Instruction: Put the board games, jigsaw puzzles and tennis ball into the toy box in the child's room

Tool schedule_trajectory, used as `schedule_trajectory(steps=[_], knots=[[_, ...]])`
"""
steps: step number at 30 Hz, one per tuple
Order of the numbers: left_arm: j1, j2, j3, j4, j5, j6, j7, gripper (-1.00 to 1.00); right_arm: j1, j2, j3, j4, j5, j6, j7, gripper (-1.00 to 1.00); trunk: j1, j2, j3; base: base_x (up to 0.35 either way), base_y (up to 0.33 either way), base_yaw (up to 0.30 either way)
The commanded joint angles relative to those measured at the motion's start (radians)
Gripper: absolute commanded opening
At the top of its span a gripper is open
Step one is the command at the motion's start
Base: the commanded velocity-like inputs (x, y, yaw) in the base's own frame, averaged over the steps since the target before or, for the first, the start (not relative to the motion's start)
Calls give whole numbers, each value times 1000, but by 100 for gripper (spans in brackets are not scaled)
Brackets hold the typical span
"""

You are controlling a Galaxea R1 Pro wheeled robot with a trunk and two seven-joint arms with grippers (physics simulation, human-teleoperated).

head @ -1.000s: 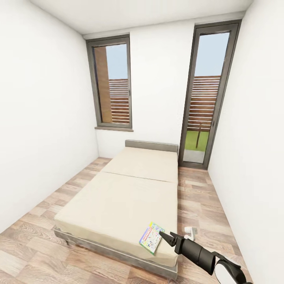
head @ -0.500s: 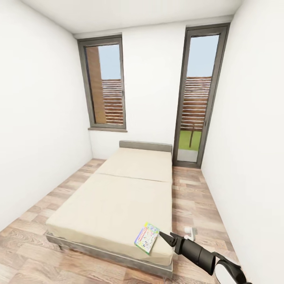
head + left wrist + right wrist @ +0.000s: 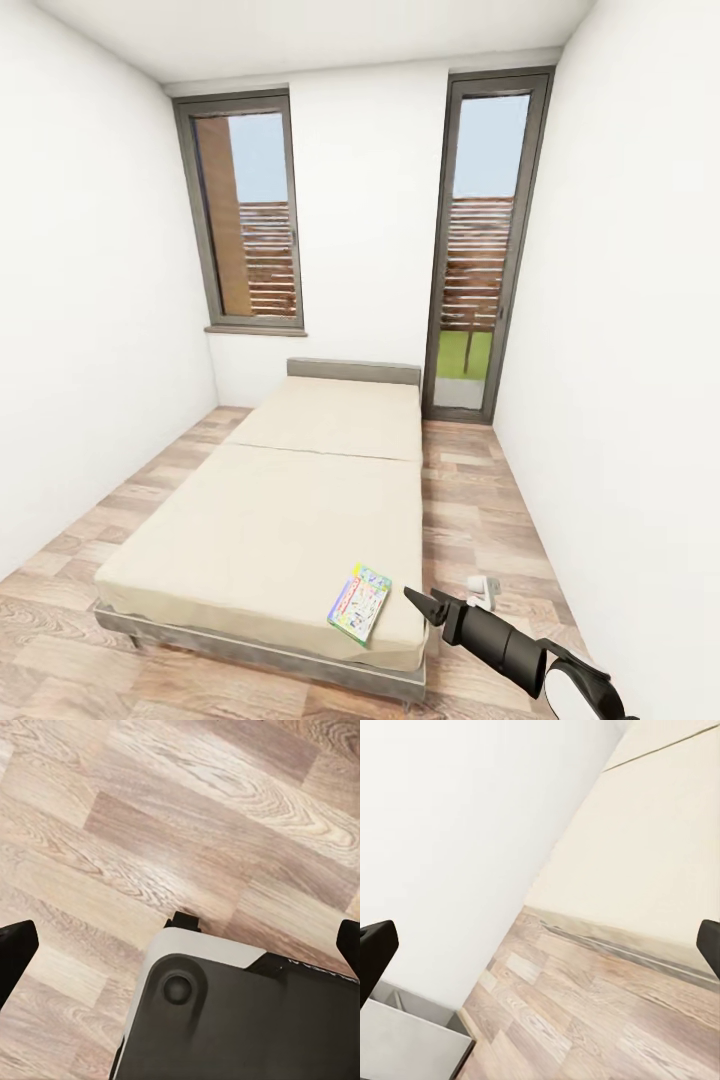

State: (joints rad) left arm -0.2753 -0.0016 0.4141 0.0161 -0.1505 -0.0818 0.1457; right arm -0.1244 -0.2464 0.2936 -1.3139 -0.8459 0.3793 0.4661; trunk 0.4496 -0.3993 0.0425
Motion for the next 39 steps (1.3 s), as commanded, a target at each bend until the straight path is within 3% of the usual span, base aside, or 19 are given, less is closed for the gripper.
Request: schedule_trajectory(steps=[1,27,31,33,39], knots=[[-1,0,8,2,-11,-4,5,100,0,-1,1,0,-9,6,-1,100,0,-1,0,0,0,-13],[1,-4,20,0,0,-4,-11,100,0,-1,1,1,-11,6,-1,100,0,-1,7,0,0,-55],[-3,2,20,-13,-6,-2,-55,100,0,-1,1,1,-11,6,-1,100,0,-1,7,0,0,-1],[-7,16,20,-30,-8,0,-101,100,-1,0,1,2,-11,6,-4,100,0,-1,6,0,0,-3],[-14,145,24,-109,-3,59,-275,100,-4,0,1,2,-14,8,-36,100,0,-1,0,0,0,-72]])
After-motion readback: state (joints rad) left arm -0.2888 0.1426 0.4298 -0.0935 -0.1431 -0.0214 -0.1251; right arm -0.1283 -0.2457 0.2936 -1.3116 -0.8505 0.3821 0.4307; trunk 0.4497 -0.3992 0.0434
